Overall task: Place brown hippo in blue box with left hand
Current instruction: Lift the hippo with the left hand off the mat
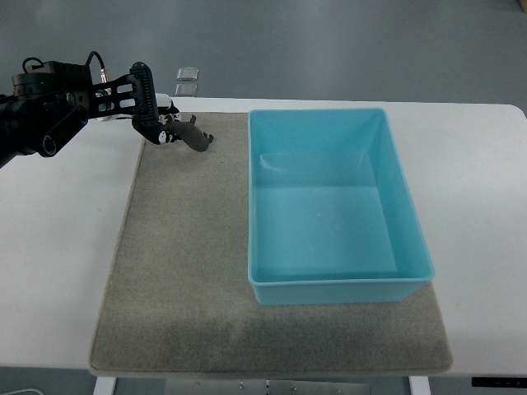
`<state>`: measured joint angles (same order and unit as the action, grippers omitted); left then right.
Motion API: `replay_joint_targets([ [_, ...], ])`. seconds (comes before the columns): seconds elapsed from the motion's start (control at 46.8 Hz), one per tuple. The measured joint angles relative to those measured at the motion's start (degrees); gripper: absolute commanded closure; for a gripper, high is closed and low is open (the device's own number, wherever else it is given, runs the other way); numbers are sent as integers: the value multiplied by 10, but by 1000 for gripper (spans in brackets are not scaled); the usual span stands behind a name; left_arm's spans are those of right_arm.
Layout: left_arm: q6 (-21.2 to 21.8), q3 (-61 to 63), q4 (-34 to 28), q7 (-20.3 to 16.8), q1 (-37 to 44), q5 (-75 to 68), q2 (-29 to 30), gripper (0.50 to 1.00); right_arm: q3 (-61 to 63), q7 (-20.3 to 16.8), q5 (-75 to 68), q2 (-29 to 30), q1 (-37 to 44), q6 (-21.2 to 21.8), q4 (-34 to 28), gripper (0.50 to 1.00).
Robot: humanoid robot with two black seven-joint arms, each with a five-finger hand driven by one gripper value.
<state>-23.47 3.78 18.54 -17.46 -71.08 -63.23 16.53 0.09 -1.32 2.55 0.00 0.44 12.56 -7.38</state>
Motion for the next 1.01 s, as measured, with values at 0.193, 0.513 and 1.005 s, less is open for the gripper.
replay_joint_targets([
  [0.193, 10, -3, 1, 0, -4, 3, -1, 1000, 0, 0, 0, 0, 0, 0, 0, 564],
  [0.513, 18, -4, 3, 0, -6, 14, -1, 1000, 0, 0, 0, 0, 0, 0, 0, 564],
  [1.005, 51, -5, 6, 0, -29, 45, 0, 1000, 0, 0, 0, 0, 0, 0, 0, 564],
])
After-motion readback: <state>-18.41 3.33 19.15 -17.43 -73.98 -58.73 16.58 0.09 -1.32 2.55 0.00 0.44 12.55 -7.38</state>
